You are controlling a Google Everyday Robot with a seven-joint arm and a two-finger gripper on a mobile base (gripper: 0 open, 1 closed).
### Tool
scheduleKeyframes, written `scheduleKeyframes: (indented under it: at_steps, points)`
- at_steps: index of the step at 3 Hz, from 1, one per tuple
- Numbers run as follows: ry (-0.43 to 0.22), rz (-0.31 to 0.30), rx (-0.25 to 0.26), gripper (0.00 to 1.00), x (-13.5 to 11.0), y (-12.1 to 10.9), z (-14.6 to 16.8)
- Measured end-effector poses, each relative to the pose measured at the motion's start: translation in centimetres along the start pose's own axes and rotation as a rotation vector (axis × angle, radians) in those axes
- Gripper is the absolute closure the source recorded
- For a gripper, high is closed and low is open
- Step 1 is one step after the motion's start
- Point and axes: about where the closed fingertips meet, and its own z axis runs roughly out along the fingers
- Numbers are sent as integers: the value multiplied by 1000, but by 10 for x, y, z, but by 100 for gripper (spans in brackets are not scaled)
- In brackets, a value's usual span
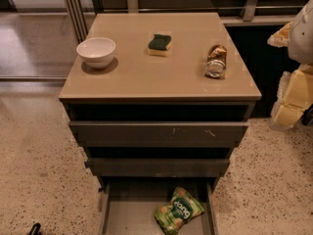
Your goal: Pick green rice chip bag from bottom drawer and place on counter
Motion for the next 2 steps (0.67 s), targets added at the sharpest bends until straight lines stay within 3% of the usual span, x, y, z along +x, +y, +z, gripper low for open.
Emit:
scheduleKeyframes:
  at_steps: [1,2]
  points:
    - [-3,8,5,0,2,0,3]
    - [16,43,8,0,17,4,29]
